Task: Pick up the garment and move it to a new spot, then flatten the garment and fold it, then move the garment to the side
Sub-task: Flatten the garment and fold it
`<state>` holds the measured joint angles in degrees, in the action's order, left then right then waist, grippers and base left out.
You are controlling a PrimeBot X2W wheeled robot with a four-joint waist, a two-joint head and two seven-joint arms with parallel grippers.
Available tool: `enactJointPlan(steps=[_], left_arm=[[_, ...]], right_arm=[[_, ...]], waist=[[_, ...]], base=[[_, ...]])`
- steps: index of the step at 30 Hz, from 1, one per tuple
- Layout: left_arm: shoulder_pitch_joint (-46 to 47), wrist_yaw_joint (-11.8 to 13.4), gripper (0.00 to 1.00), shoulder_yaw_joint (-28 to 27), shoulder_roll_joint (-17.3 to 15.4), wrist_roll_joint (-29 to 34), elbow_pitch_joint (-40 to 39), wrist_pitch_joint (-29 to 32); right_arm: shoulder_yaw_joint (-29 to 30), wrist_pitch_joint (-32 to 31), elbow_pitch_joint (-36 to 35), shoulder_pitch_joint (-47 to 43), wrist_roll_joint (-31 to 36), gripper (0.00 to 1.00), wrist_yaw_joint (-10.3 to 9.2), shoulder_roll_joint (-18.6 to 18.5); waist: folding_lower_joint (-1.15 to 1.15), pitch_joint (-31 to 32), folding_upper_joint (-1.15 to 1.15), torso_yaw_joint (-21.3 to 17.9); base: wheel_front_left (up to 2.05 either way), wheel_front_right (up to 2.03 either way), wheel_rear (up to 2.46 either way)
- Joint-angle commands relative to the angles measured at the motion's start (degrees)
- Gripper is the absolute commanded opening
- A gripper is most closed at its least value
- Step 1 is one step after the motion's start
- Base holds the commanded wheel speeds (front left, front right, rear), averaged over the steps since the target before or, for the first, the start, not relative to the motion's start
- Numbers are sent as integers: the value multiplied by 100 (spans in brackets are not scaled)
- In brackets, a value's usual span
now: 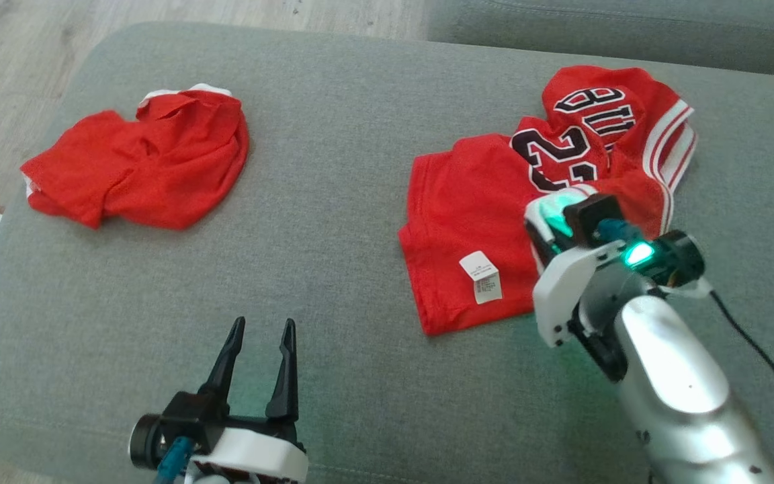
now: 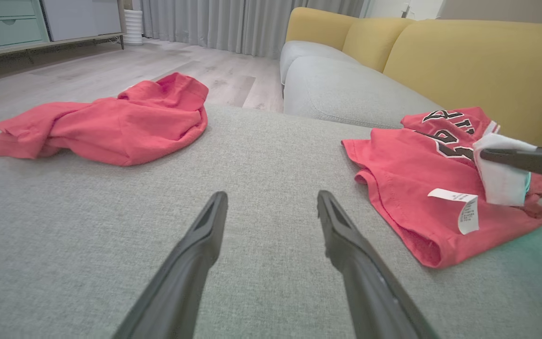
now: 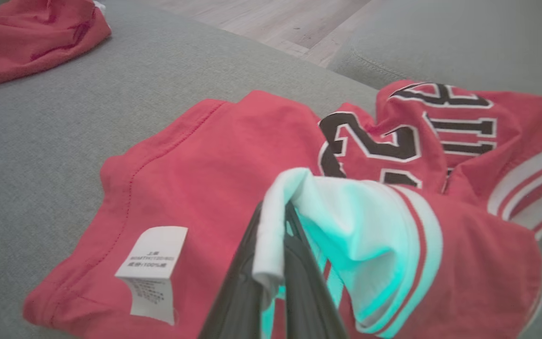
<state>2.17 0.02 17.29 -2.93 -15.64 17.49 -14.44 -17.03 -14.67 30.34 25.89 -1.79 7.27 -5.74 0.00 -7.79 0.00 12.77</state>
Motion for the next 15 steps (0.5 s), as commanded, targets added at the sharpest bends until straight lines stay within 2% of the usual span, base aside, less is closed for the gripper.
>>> enactJointPlan(steps=[1,7,15], left_arm=[[156,35,100,-145,4,-44,-154,-56],[100,64,100,-159,4,-56,-155,-56],[4,63,100,-144,5,-46,-169,-56]], right_arm=[[-171,163,-83,202,-112,100,22,112],[-462,519,-39,55,-487,100,22,214],[-394,583,-618,-692,-766,100,22,175]], waist=[[0,0,0,28],[0,78,0,-47],[0,146,0,-223]], base=[[0,0,0],[0,0,0],[0,0,0]])
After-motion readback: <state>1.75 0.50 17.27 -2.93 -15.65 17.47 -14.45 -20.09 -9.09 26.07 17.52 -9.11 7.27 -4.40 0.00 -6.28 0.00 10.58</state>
